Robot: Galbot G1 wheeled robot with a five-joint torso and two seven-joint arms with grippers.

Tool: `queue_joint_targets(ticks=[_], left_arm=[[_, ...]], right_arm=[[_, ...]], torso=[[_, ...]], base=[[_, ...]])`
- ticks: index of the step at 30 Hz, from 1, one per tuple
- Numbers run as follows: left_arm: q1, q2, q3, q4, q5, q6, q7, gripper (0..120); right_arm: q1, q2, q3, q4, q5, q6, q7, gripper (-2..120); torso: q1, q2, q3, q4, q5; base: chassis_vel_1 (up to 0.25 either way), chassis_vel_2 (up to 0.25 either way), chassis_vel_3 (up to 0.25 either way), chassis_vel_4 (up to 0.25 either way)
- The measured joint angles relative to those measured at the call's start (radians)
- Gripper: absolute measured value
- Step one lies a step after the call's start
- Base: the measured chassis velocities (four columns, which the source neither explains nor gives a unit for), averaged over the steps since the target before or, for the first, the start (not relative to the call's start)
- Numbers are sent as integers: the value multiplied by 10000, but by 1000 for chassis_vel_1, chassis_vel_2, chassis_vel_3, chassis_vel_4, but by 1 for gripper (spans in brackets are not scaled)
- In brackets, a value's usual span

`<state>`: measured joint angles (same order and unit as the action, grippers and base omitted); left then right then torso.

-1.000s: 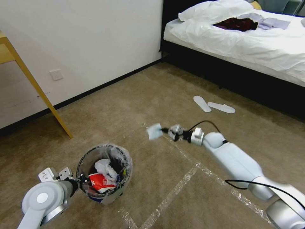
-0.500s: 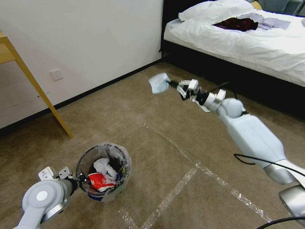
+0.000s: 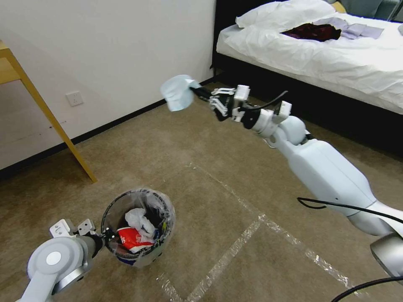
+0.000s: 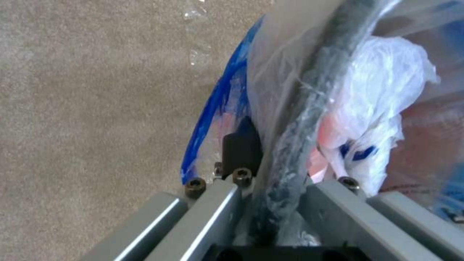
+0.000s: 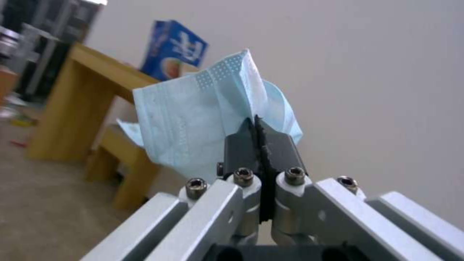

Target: Pick up the trash bin and place the garbage on the floor into it.

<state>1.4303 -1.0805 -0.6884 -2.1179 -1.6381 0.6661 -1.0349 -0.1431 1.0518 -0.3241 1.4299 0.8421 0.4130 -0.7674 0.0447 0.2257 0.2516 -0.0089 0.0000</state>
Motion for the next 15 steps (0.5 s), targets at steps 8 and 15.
queue_joint_targets(ticks=[8, 15], left_arm=[[125, -13, -103, -53, 17, -5, -31, 0], [69, -23, -87, -54, 29, -5, -40, 0]], right_arm=[[157, 946, -1206, -254, -88, -16, -365, 0], [220, 1459, -2041, -919, 549, -17, -1613, 0]], torso=[[0, -1, 0, -1, 0], [0, 0, 0, 1, 1]], base=[[0, 0, 0, 0], [0, 0, 0, 0]])
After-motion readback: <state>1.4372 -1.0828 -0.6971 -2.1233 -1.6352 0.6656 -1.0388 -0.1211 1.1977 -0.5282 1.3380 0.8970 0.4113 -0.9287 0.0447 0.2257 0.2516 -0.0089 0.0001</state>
